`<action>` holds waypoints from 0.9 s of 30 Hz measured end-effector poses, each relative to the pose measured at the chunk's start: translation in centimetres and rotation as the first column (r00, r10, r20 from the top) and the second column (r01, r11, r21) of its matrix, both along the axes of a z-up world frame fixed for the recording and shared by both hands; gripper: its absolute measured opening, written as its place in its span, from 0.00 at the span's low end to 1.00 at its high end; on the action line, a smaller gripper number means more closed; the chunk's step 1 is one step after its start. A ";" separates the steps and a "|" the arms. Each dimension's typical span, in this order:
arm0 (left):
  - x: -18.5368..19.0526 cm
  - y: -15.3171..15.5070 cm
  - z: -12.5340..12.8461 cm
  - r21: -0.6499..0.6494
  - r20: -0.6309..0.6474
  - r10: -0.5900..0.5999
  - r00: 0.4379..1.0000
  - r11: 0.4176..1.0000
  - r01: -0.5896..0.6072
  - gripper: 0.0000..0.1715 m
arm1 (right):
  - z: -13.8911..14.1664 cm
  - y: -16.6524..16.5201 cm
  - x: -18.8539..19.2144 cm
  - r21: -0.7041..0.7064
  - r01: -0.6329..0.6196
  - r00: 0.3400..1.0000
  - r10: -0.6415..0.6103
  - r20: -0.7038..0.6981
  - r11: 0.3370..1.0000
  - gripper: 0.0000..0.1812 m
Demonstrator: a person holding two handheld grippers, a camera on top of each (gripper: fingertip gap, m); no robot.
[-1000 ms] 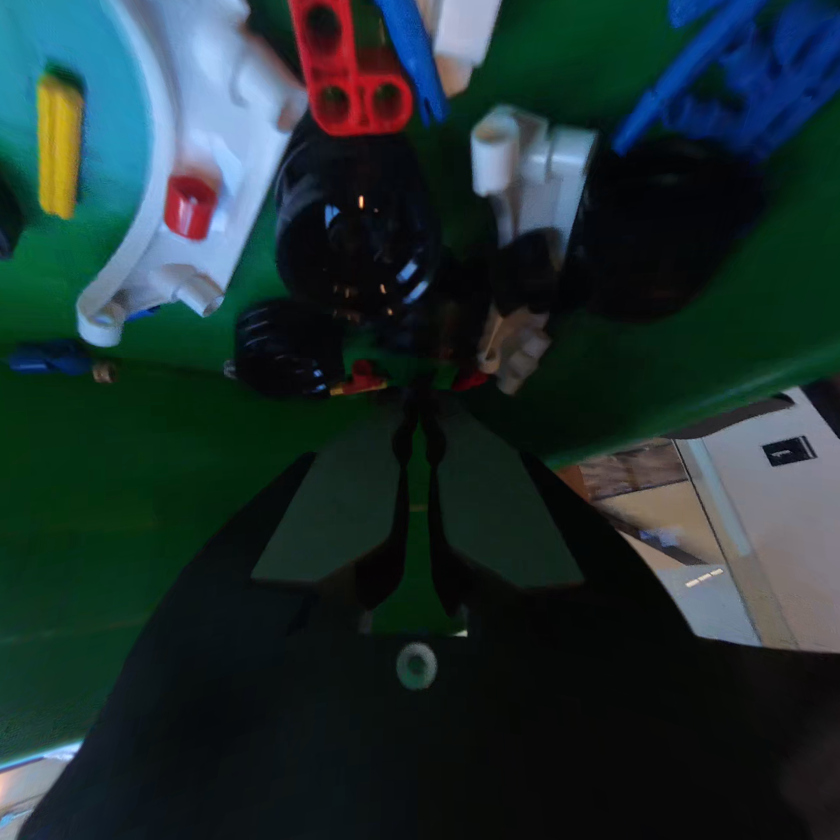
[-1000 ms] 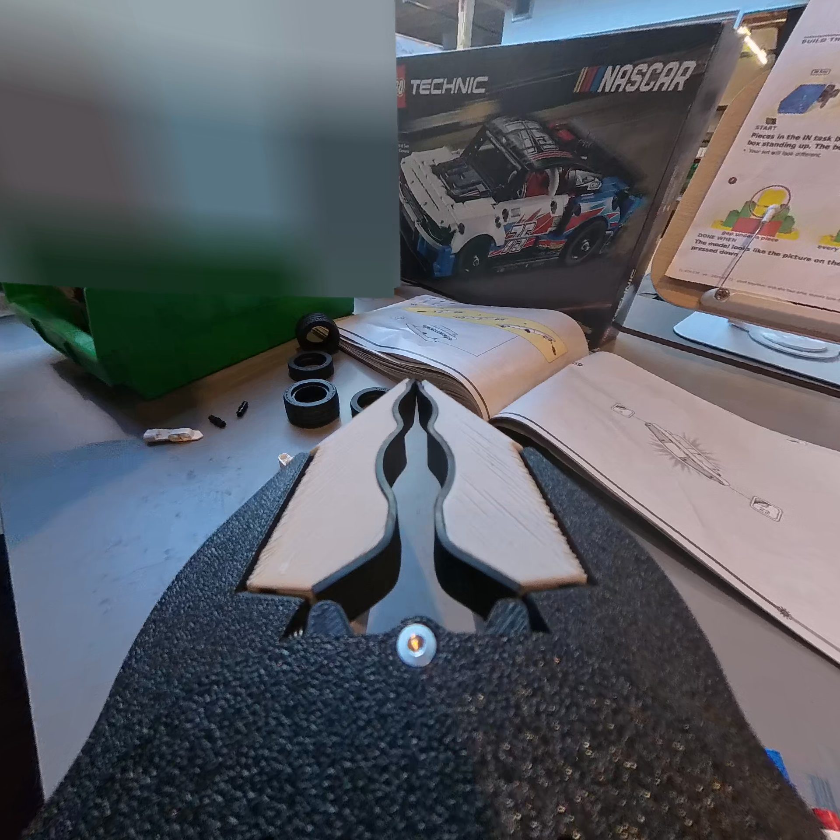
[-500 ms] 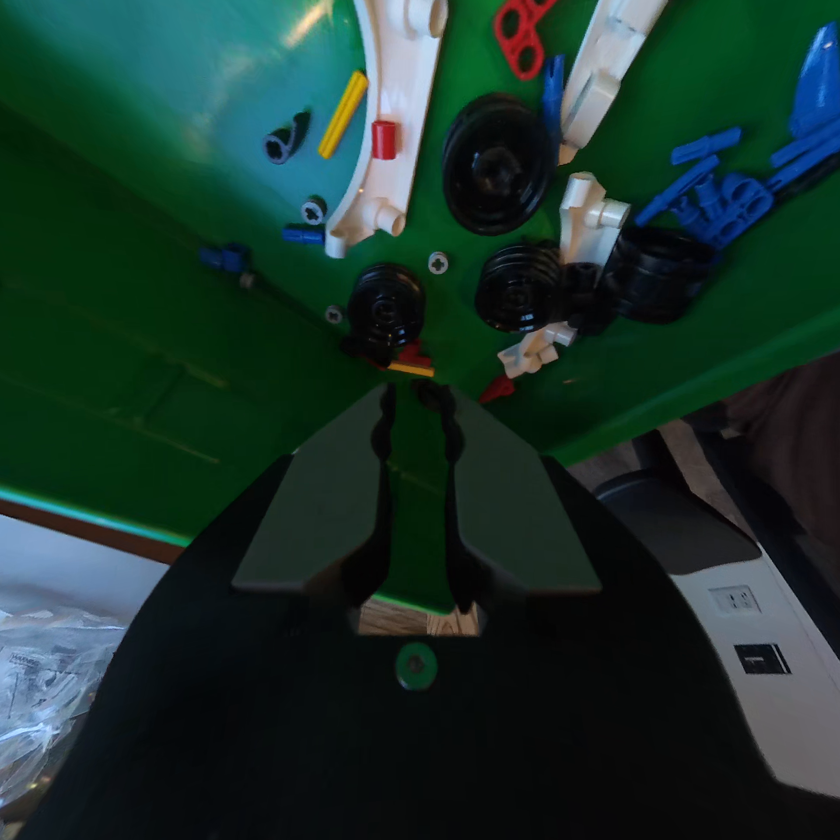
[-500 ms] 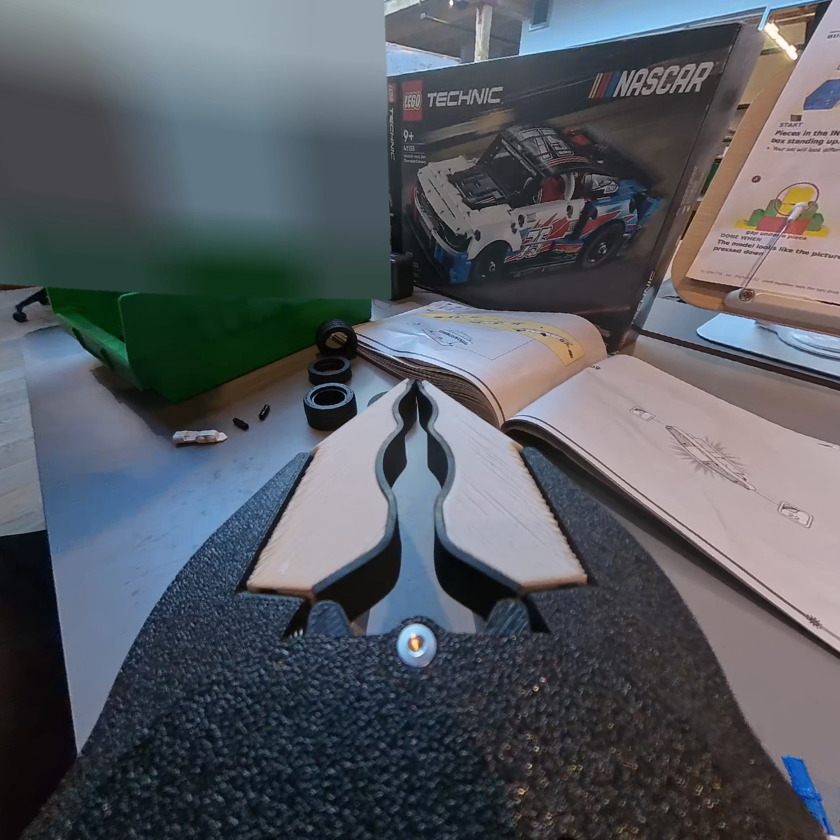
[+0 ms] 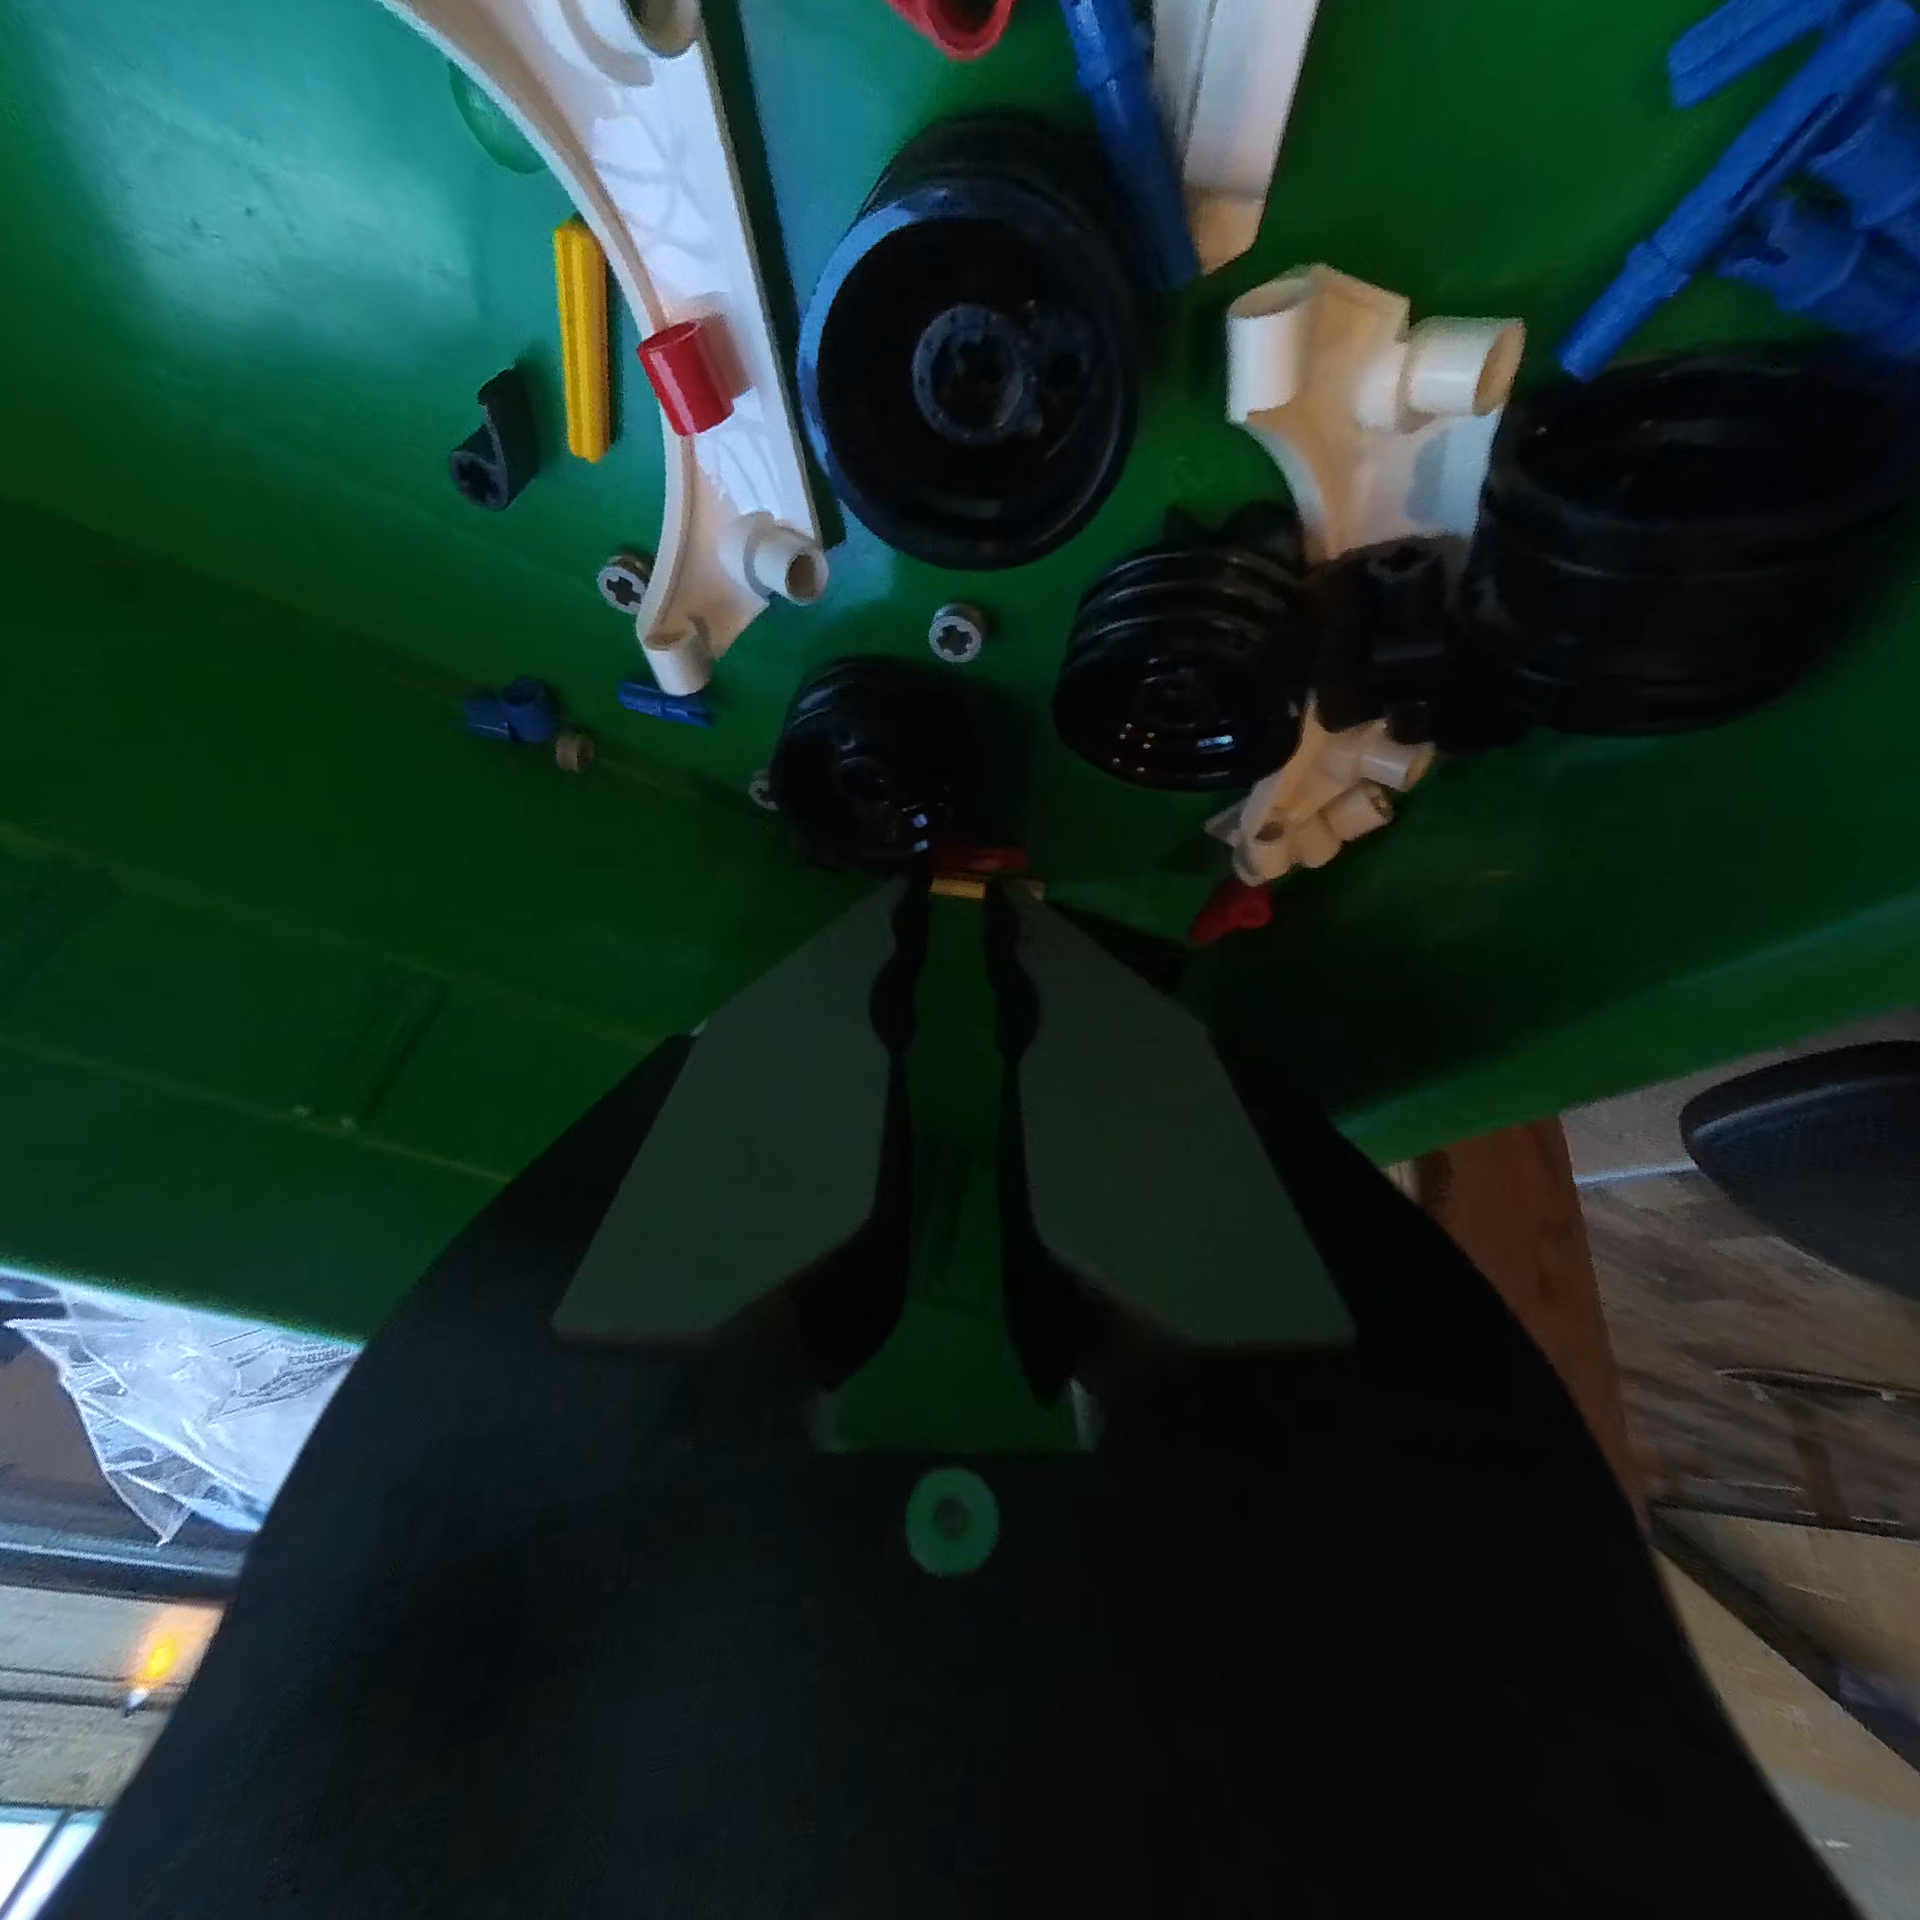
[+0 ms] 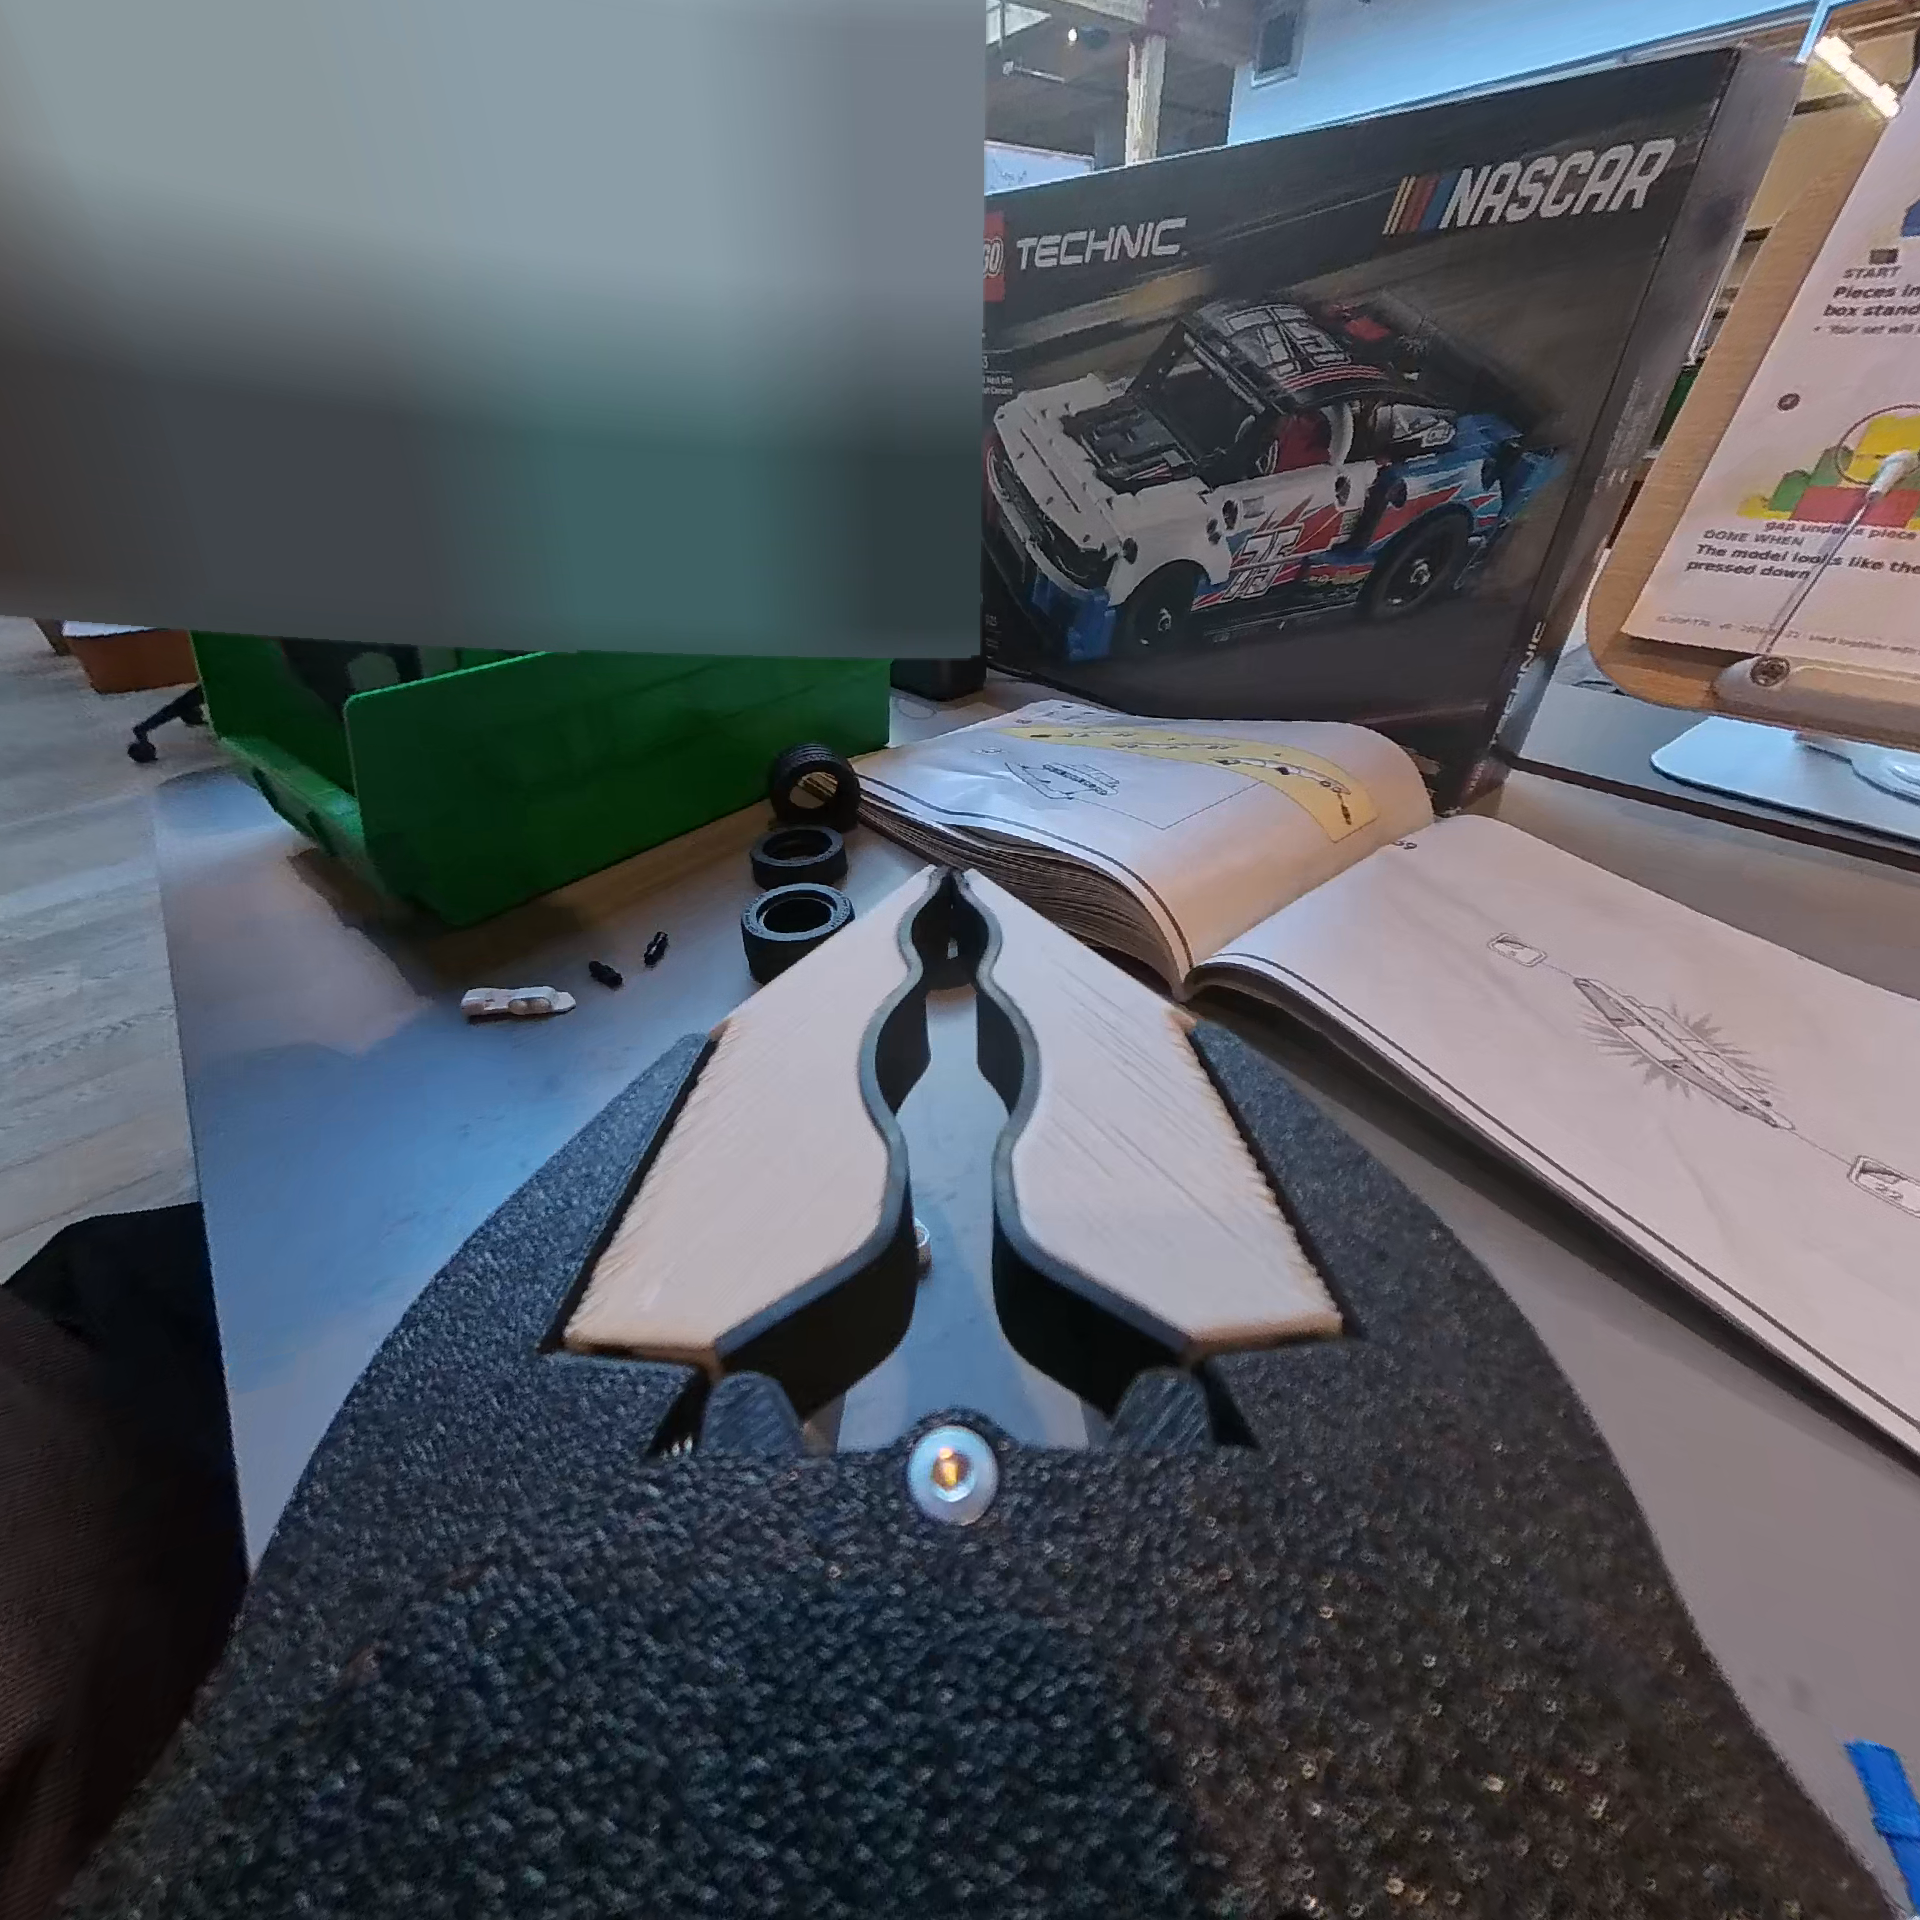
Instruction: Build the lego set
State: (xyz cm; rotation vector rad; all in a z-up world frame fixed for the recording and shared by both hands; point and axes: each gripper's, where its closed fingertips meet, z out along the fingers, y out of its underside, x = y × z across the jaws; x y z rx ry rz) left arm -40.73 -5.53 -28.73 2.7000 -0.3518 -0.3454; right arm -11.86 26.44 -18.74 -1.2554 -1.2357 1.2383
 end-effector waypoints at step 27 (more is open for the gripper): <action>1.9 0.1 0.0 0.068 0.085 -0.110 0.990 0.992 0.104 0.09 | 0.0 -0.2 0.2 -0.028 -0.019 1.000 0.019 -0.003 0.999 0.00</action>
